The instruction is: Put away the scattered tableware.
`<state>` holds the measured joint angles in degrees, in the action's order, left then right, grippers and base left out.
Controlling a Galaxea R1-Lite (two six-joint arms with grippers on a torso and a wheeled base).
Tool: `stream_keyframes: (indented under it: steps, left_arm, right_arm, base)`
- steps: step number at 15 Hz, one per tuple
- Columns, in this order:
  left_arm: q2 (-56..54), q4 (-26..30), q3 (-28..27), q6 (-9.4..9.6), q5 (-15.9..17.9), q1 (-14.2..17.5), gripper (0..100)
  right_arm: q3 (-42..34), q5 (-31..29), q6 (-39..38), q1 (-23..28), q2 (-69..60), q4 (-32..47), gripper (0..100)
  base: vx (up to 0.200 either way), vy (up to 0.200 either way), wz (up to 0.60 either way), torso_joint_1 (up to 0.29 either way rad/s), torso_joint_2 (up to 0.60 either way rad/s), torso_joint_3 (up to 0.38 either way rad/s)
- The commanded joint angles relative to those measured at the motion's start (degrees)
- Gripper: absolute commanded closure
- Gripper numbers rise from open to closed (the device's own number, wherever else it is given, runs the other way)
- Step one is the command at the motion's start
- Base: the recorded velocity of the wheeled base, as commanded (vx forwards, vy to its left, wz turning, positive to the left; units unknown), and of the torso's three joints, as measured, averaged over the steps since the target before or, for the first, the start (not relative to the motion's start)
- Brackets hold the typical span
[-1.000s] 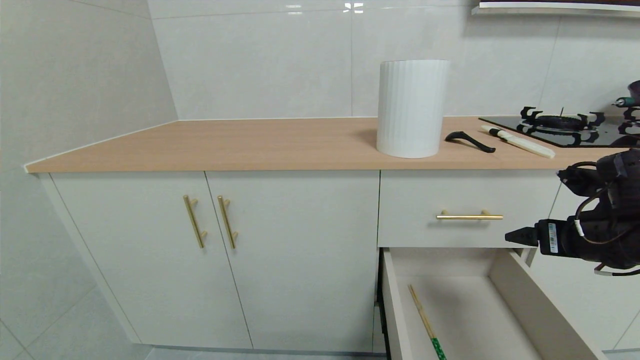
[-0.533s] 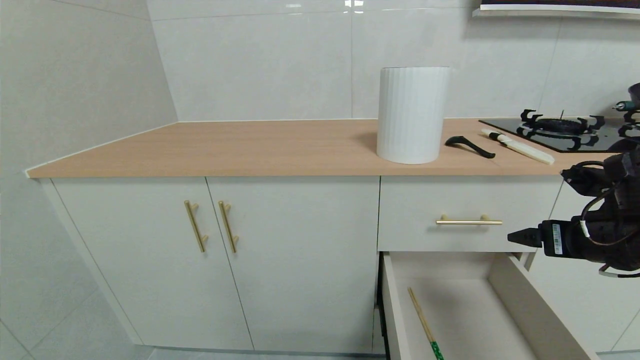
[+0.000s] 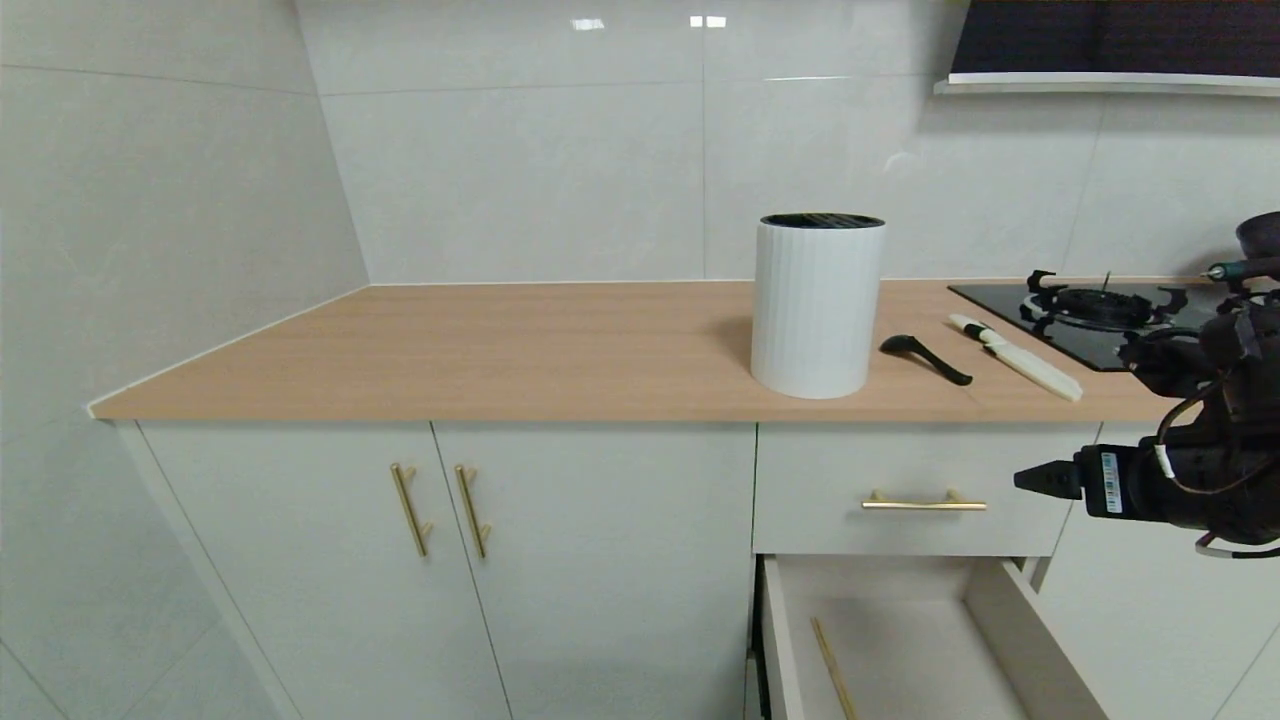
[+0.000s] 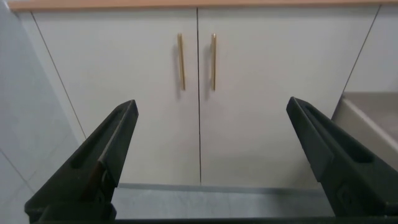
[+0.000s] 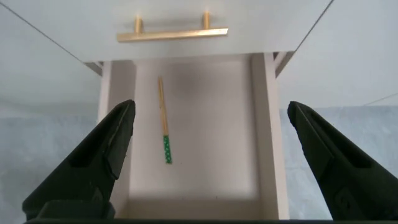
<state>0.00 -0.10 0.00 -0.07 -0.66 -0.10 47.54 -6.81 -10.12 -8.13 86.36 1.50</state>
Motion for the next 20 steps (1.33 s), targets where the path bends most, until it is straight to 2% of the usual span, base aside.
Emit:
stream_keyframes:
  steps: [1, 7, 10, 12, 14, 17, 18, 20]
  left_arm:
    - [0.0, -0.1, 0.0, -0.01, 0.0, 0.0, 0]
    - [0.0, -0.1, 0.0, -0.01, 0.0, 0.0, 0]
    - [0.0, -0.1, 0.0, -0.01, 0.0, 0.0, 0]
    - [0.0, -0.1, 0.0, -0.01, 0.0, 0.0, 0]
    - [0.0, 0.0, 0.0, -0.01, 0.0, 0.0, 0]
    - [0.0, 0.0, 0.0, -0.01, 0.0, 0.0, 0]
    - [0.0, 0.0, 0.0, -0.01, 0.0, 0.0, 0]
    - [0.0, 0.0, 0.0, -0.01, 0.0, 0.0, 0]
  right_arm:
    - [0.0, 0.0, 0.1, 0.0, 0.3, 0.0, 0]
    - [-0.4, 0.2, 2.4, 0.0, 0.7, -0.4, 0]
    - [-0.2, 0.4, 3.9, 0.7, 2.8, -5.5, 0]
    - [1.6, 6.0, 10.0, 3.3, 8.0, -13.5, 0]
    - [6.4, 14.5, 11.5, 6.0, 13.1, -17.9, 0]
    - [14.8, 19.4, 16.1, 8.5, 21.0, -18.1, 0]
    - [19.9, 21.6, 16.6, 8.9, 25.8, -18.2, 0]
    - [24.5, 22.9, 17.6, 8.9, 30.8, -18.0, 0]
  base:
    - [0.000, 0.000, 0.00, 0.183, -0.47, -0.286]
    - [0.000, 0.000, 0.00, 0.195, -0.47, -0.272]
    - [0.000, 0.000, 0.00, 0.066, -0.13, -0.071]
    - [0.000, 0.000, 0.00, 0.000, 0.00, 0.000]
    - [0.000, 0.000, 0.00, 0.000, 0.00, 0.000]
    - [0.000, 0.000, 0.00, 0.000, 0.00, 0.000]
    - [0.000, 0.000, 0.00, 0.000, 0.00, 0.000]
    - [0.000, 0.000, 0.00, 0.000, 0.00, 0.000]
